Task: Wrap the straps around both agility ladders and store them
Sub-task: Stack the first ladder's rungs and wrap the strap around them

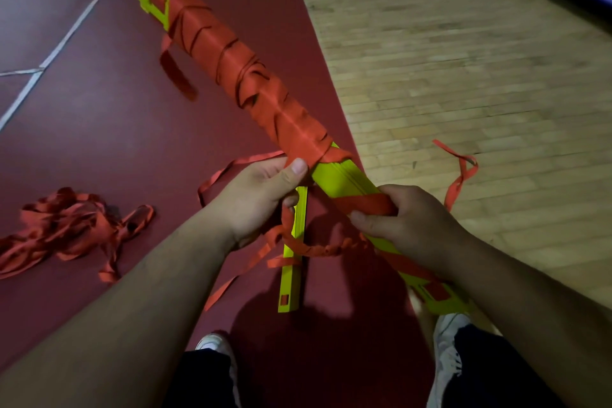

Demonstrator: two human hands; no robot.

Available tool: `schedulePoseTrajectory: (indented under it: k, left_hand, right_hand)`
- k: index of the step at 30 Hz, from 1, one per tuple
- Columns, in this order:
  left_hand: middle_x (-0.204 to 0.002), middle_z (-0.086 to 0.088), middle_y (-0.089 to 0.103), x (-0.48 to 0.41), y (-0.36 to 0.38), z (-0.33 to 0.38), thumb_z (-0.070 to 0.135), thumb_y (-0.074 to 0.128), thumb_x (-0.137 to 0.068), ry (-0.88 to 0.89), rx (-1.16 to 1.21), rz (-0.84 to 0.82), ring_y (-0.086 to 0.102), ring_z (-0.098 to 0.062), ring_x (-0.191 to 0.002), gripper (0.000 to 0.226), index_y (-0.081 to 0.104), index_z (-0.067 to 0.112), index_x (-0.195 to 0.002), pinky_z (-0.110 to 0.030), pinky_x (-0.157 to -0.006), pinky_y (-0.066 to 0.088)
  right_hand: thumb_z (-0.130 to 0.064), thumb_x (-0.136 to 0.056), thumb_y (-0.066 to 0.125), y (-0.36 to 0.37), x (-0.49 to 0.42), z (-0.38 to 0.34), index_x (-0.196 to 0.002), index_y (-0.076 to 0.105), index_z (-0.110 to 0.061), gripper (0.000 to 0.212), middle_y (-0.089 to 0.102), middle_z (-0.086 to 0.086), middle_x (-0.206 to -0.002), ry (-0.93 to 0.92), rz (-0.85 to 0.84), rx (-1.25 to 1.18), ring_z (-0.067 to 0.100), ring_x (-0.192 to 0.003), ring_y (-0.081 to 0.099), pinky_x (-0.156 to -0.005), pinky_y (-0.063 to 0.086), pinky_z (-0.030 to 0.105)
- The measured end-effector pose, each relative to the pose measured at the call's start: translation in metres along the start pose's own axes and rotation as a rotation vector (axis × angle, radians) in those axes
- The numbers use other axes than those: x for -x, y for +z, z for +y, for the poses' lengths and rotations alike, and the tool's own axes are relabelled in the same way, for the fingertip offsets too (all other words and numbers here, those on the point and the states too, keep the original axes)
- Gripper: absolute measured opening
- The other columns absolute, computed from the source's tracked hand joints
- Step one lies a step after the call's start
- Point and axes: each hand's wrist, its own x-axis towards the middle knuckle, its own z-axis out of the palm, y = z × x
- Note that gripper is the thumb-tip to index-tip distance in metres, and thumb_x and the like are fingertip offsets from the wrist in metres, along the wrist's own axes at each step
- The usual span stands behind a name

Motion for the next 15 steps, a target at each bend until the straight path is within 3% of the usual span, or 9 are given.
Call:
schedulePoseTrajectory:
  k: [2,5,9,11,13,15]
  left_hand:
    - [-0.051,0.011,0.048,0.0,-0.002,0.0,0.043,0.052,-0.09,0.03,-0.13,0.078,0.039,-0.002,-0.041,0.042,0.059,0.001,-0.087,-0.015,-0.041,0.032]
    - [-0.048,0.013,0.052,-0.004,-0.005,-0.002,0.029,0.063,-0.095,0.069,-0.398,0.201,0.043,-0.003,-0.04,0.019,0.06,0.017,-0.081,-0.015,-0.039,0.034]
    - [-0.05,0.011,0.052,-0.003,-0.008,-0.01,0.025,0.063,-0.096,0.075,-0.55,0.212,0.044,-0.006,-0.043,0.021,0.06,0.012,-0.08,-0.023,-0.045,0.036]
    - [-0.066,0.007,0.063,-0.003,-0.008,-0.015,0.02,0.056,-0.101,0.044,-0.473,0.163,0.057,-0.009,-0.058,0.019,0.064,0.008,-0.088,-0.033,-0.059,0.049]
    - [-0.084,-0.004,0.068,-0.004,-0.003,-0.017,0.012,0.046,-0.104,0.006,-0.252,0.128,0.064,-0.016,-0.08,0.022,0.065,0.008,-0.093,-0.038,-0.081,0.053]
    - [-0.08,-0.002,0.064,-0.006,0.002,-0.016,0.009,0.039,-0.106,-0.006,-0.043,0.122,0.06,-0.016,-0.077,0.028,0.064,0.01,-0.093,-0.033,-0.08,0.049]
  right_hand:
    - [-0.041,-0.082,0.076,0.003,0.0,-0.001,-0.086,0.072,-0.024,0.018,0.072,-0.003,-0.077,-0.013,0.079,0.066,0.014,-0.074,0.068,-0.073,0.054,0.037]
    - [-0.051,-0.08,0.073,0.007,-0.004,0.0,-0.091,0.068,-0.025,0.029,0.069,-0.007,-0.078,-0.024,0.229,0.223,0.017,-0.078,0.067,-0.07,0.054,0.036]
    - [-0.055,-0.077,0.075,0.002,-0.011,0.005,-0.11,0.068,-0.032,0.041,0.07,-0.01,-0.09,-0.014,0.316,0.353,0.02,-0.091,0.067,-0.074,0.052,0.034]
    - [-0.053,-0.075,0.078,0.001,-0.011,0.006,-0.111,0.068,-0.033,0.043,0.07,-0.011,-0.092,-0.026,0.302,0.318,0.018,-0.092,0.067,-0.077,0.054,0.035]
    - [-0.05,-0.074,0.08,0.003,-0.012,0.007,-0.106,0.068,-0.034,0.038,0.07,-0.012,-0.089,-0.029,0.279,0.263,0.015,-0.088,0.067,-0.076,0.054,0.035]
    - [-0.049,-0.074,0.08,0.004,-0.013,0.006,-0.098,0.069,-0.032,0.032,0.069,-0.013,-0.08,-0.038,0.268,0.211,0.009,-0.079,0.066,-0.069,0.051,0.031]
